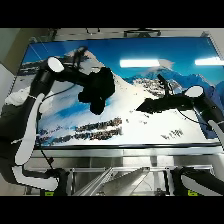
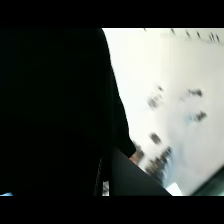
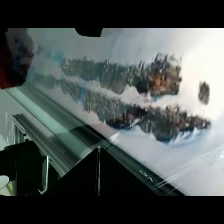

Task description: Fold the shirts.

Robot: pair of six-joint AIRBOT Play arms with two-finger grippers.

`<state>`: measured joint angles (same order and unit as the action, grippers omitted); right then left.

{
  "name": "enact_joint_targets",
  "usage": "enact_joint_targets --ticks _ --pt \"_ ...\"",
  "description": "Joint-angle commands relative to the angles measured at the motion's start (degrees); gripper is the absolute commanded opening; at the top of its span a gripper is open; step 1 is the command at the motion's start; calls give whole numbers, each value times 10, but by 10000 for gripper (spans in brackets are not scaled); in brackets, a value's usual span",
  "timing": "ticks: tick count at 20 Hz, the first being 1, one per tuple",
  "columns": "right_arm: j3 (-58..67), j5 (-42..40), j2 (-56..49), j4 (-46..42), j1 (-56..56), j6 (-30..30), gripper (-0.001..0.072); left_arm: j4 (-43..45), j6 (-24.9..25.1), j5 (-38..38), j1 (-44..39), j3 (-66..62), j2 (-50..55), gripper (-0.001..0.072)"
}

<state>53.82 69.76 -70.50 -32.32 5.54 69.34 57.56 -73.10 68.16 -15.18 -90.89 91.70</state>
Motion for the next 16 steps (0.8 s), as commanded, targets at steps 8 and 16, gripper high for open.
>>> enact_joint_targets --ticks 8,16 --pt "0 21 28 0 18 -37 464 142 -84 185 40 -13 -5 709" --pt "0 -126 -96 43 68 -75 463 -13 -10 42 136 235 -6 707"
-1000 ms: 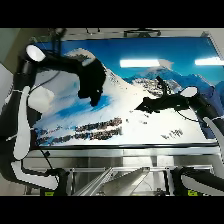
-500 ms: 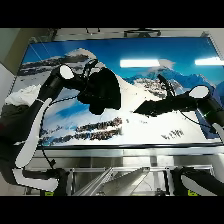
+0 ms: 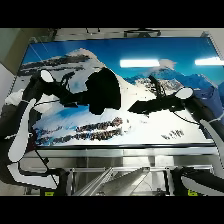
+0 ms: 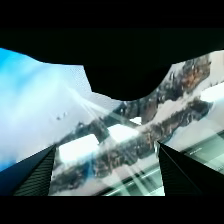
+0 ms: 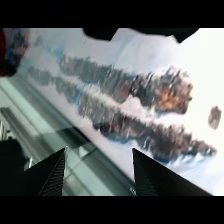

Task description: Fold the shirts.

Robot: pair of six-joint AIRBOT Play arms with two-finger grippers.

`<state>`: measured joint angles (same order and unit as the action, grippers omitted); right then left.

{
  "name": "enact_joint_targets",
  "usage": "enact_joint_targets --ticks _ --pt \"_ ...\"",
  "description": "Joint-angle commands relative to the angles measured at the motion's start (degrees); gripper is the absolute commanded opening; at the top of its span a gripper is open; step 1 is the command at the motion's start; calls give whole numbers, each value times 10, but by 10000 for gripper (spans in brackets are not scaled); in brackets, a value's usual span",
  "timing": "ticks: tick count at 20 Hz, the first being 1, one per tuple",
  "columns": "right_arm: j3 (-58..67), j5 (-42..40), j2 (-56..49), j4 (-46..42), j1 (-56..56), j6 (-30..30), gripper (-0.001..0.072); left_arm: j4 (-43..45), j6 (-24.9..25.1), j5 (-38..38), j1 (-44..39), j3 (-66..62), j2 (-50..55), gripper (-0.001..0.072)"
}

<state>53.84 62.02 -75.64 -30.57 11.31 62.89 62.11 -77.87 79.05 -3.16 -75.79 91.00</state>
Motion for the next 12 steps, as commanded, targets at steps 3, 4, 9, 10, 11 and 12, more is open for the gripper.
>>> enact_joint_targets --ticks 3,4,9,10,11,12 --pt "0 -45 -86 76 10 -37 463 -76 53 -201 -10 141 2 691" --pt "0 -43 -93 89 10 -42 463 -99 70 -238 -19 149 2 690" --pt "0 -30 -96 99 10 -45 463 -141 103 -251 -62 107 50 415" --pt "0 -24 -96 99 10 -45 463 -138 104 -237 -68 96 65 267" --pt "0 -17 -96 99 10 -45 463 -136 104 -218 -72 80 80 124" --pt "0 -9 -96 99 10 -45 463 -136 105 -199 -73 66 92 6"
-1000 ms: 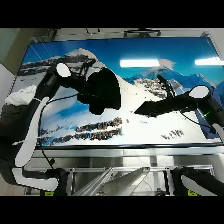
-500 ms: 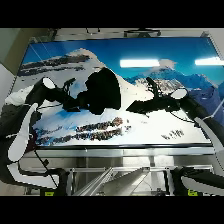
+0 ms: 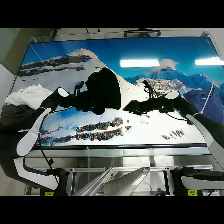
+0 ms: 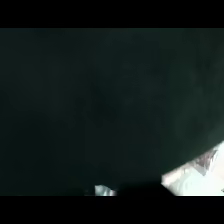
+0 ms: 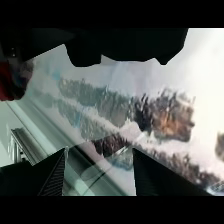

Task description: Fold the shirts.

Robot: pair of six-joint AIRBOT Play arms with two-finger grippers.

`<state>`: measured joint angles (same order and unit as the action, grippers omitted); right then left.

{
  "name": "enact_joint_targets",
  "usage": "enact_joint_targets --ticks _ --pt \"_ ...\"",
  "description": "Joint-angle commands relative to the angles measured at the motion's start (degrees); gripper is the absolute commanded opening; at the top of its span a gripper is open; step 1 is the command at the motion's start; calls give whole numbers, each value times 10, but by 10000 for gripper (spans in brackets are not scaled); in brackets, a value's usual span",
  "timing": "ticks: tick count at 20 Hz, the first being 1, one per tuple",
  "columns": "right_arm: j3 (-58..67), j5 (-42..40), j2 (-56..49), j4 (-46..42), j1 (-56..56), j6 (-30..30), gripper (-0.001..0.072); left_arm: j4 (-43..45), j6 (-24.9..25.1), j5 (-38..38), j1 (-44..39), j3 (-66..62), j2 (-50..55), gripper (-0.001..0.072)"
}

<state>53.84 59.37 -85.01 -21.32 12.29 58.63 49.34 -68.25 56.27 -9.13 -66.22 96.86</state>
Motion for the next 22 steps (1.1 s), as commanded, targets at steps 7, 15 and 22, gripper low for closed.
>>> enact_joint_targets --ticks 7,15,22 --pt "0 31 -2 6 0 -2 463 -11 -13 151 -6 -146 10 0" --pt "0 17 -2 6 0 -4 600 -165 -21 197 -29 -316 -148 2" --pt "0 -43 -2 18 46 -4 685 -165 -58 184 -64 -406 -176 3"
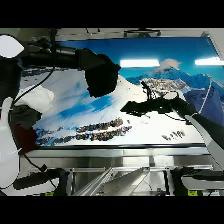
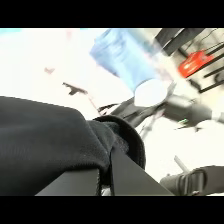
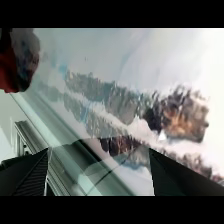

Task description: Fold the shirts.

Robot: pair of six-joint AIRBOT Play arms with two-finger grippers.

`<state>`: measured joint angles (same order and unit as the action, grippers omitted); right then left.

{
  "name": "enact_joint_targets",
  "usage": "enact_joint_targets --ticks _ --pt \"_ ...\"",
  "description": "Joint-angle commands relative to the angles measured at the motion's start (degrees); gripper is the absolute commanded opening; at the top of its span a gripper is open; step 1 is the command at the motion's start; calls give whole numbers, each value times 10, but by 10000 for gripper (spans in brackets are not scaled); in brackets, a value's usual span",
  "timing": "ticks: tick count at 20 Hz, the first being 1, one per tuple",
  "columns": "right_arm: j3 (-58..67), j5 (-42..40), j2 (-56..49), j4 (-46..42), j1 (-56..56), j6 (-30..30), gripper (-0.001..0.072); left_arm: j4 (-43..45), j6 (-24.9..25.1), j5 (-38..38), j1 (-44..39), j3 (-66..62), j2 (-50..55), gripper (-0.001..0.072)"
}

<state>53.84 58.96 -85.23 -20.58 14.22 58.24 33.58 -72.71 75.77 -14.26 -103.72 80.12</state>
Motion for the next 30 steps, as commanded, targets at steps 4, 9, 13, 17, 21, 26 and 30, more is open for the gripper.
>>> enact_joint_targets --ticks 4,9,13,17,21,26,30 --pt "0 -195 0 114 94 -56 685 -7 -13 -56 -24 -34 -8 21" --pt "0 -284 -23 270 102 -159 671 -6 -10 -45 -4 -6 5 22" --pt "0 -282 -65 287 97 -196 20 -5 28 -37 29 87 10 22" --pt "0 -268 -65 242 69 -201 19 12 68 -38 110 175 10 21" --pt "0 -181 -64 230 31 -200 20 111 94 -67 195 271 14 20" --pt "0 -150 -65 177 22 -199 20 128 137 -73 260 365 65 20" --pt "0 -149 -64 136 23 -201 569 129 162 -84 257 382 106 21"
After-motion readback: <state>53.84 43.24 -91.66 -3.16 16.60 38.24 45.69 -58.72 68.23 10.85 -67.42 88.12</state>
